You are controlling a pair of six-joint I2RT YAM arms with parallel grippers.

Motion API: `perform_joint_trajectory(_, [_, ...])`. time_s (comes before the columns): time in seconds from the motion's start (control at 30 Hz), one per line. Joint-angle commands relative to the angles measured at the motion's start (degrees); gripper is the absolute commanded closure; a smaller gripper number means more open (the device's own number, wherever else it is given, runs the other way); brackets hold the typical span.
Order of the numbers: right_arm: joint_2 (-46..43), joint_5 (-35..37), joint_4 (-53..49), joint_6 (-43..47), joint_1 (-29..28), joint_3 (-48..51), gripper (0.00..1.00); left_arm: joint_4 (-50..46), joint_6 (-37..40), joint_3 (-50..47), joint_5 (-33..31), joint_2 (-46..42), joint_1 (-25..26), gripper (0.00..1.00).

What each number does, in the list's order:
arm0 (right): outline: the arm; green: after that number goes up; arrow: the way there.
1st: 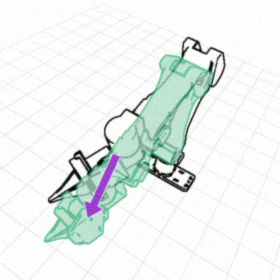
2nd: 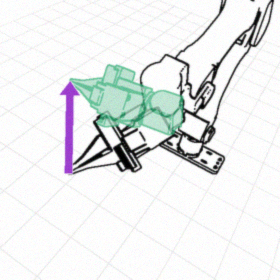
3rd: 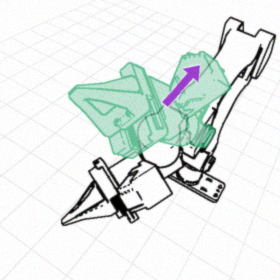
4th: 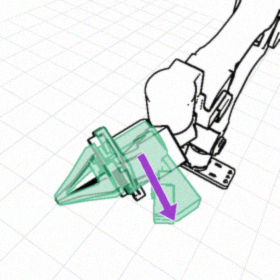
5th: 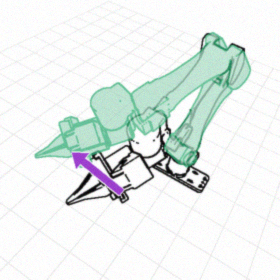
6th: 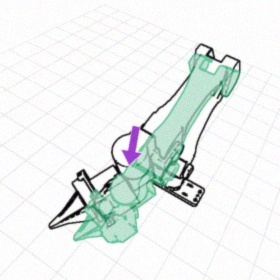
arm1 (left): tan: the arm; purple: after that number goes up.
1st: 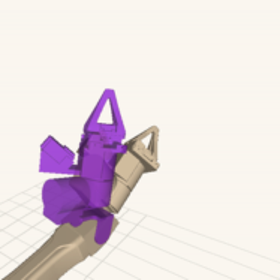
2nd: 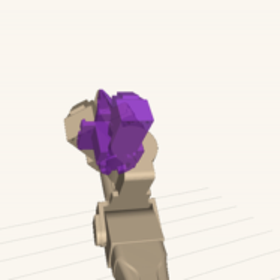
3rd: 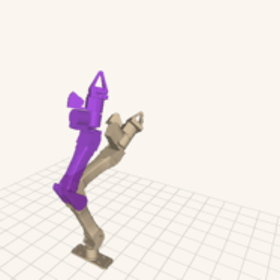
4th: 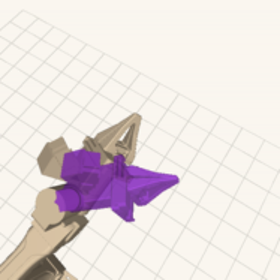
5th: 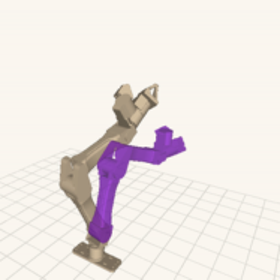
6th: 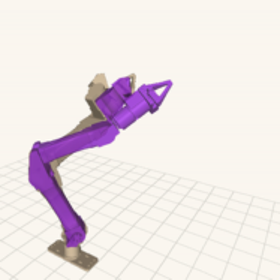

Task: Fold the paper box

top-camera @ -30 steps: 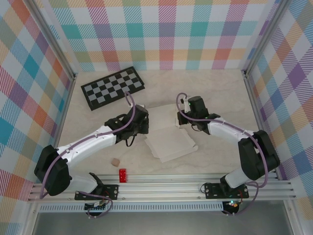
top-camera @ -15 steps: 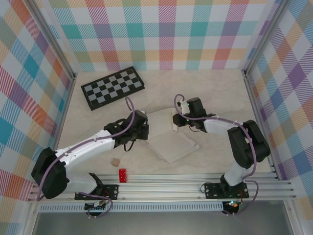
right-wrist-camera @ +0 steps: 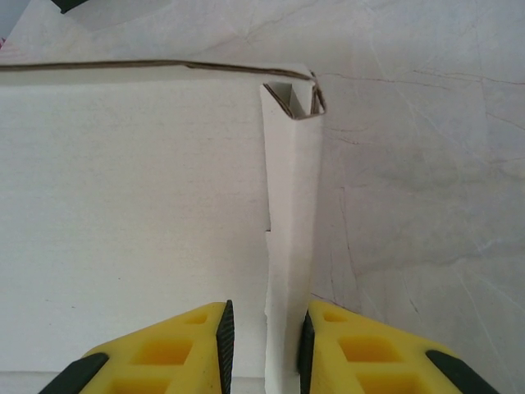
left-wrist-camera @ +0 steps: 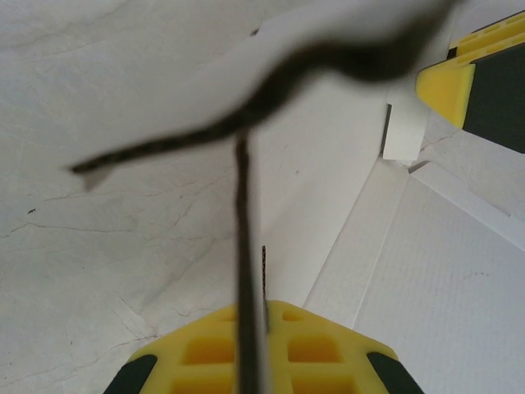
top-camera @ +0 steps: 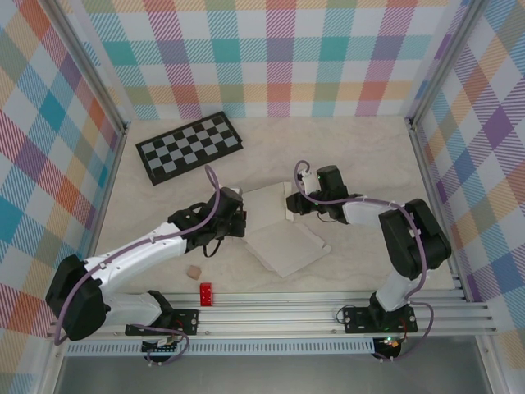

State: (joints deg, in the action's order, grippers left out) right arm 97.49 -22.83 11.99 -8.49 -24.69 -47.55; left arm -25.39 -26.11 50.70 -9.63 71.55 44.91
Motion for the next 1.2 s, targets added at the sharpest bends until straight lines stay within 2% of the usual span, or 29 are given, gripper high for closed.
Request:
perform_joint_trajectory(0.0, [1.50, -7.65, -0.60, 1.19, -1.68, 0.31, 0.72, 5.70, 0.80, -0.51, 2.03, -1.32, 0.59, 1.00])
perform_joint_trajectory(0.17, [2.74, -7.76, -0.63, 1.04, -1.70, 0.30, 0.73, 6.29, 1.03, -0.95, 2.32, -1.98, 0.58, 1.00])
perform_joint_trajectory(0.3, [1.61, -4.66, 0.36, 0.33, -1.70, 1.19, 0.87, 6.29, 0.81, -0.95, 2.45, -1.47, 0.60, 1.00])
perform_joint_trajectory(0.37, [0.81, -0.86, -1.41, -0.10, -1.89, 0.65, 0.92, 6.24, 0.45, -0.95, 2.59, -1.16, 0.61, 1.00])
perform_joint_trajectory(0.5, [-0.99, 11.37, -7.75, -0.72, -3.71, -0.82, 1.00, 6.52, -0.11, -0.95, 2.68, -0.30, 0.55, 1.00])
perform_joint_trajectory(0.77, [-2.76, 25.17, -13.58, -8.06, -4.48, 0.18, 0.99, 6.39, -0.26, 0.13, 2.98, 1.44, 0.61, 1.00])
perform_joint_trajectory(0.93, [-1.64, 25.38, -13.64, -10.45, -4.65, 0.63, 0.97, 6.42, -0.26, 0.71, 3.75, 2.08, 0.59, 1.00])
perform_joint_trajectory(1.03, [-0.90, 24.90, -12.99, -10.75, -4.67, 0.92, 0.92, 6.33, -0.26, 0.56, 4.13, 2.50, 0.59, 1.00])
perform_joint_trajectory(1.17, [-2.29, 23.06, -11.64, -8.32, -4.67, 1.53, 0.79, 5.98, 1.27, 0.06, 3.79, 2.75, 0.61, 1.00])
